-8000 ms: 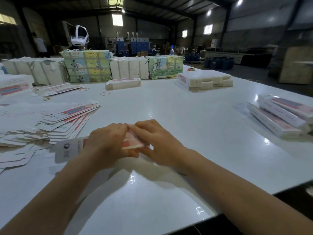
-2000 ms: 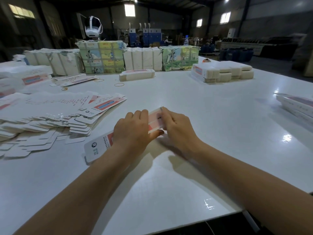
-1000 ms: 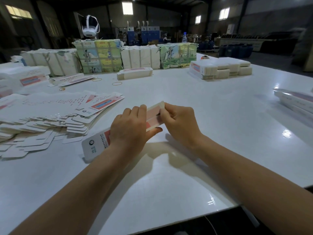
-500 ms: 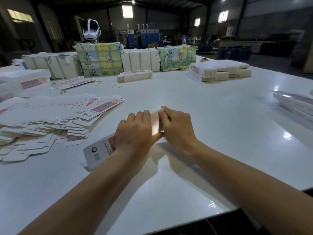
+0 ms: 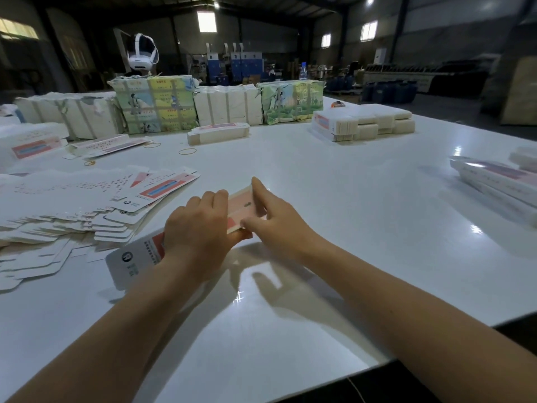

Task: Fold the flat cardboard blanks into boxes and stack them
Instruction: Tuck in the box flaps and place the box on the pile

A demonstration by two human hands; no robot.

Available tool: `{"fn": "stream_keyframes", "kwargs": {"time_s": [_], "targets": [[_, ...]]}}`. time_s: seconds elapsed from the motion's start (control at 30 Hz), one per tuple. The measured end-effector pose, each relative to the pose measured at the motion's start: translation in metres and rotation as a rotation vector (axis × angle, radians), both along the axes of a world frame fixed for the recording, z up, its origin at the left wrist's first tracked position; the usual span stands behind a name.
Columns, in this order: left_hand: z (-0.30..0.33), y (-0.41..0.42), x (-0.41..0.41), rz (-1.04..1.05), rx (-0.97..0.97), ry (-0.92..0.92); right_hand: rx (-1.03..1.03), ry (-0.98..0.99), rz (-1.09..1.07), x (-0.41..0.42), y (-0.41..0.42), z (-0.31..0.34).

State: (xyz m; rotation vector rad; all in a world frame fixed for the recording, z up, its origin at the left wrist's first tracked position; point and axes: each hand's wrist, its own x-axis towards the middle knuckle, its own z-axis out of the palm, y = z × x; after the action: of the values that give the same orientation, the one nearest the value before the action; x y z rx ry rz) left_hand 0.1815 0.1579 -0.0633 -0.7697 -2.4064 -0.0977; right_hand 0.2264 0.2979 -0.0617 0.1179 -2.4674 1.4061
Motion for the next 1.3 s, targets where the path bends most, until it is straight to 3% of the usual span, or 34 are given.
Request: {"fn": "stream_keyframes", "kwargs": {"time_s": [0.2, 0.3, 0.37, 0.47, 0.53, 0.63, 0.77, 0.9, 0.97, 1.07, 1.2, 1.3], "targets": [[-0.003, -0.010, -0.006, -0.124, -0.037, -0.060, 0.610, 0.181, 0.069, -0.001, 0.015, -0.005], [-0.004, -0.016, -0.009, -0.220, 0.017, -0.067, 0.783, 0.292, 0.024, -0.003, 0.017, -0.005], [-0.007, -0.018, -0.013, -0.255, 0.046, 0.070, 0.831, 0.318, -0.002, -0.004, 0.019, 0.000], [-0.010, -0.019, -0.023, -0.306, 0.082, 0.208, 0.715, 0.322, -0.198, -0.002, 0.052, 0.024], [-0.022, -0.022, -0.035, -0.311, 0.125, 0.128, 0.660, 0.324, -0.369, 0.005, 0.093, 0.046], [-0.046, -0.018, -0.050, -0.273, 0.160, -0.152, 0.669, 0.328, -0.668, 0.036, 0.181, 0.066], [-0.056, -0.015, -0.059, -0.262, 0.085, -0.346, 0.623, 0.124, -1.156, 0.096, 0.294, 0.056], [-0.049, -0.009, -0.056, -0.258, 0.092, -0.390, 0.683, -0.419, -1.365, 0.144, 0.348, 0.027], [-0.045, -0.007, -0.054, -0.235, 0.099, -0.397, 0.680, -0.485, -1.388, 0.148, 0.352, 0.026], [-0.040, 0.001, -0.043, -0.244, 0.141, -0.397, 0.736, -0.354, -1.313, 0.129, 0.327, 0.047], [-0.035, 0.001, -0.029, -0.236, 0.192, -0.393, 0.774, -0.042, -0.882, 0.060, 0.223, 0.071], [-0.032, -0.002, -0.025, -0.220, 0.212, -0.387, 0.720, 0.070, -0.461, 0.012, 0.116, 0.061]]}}
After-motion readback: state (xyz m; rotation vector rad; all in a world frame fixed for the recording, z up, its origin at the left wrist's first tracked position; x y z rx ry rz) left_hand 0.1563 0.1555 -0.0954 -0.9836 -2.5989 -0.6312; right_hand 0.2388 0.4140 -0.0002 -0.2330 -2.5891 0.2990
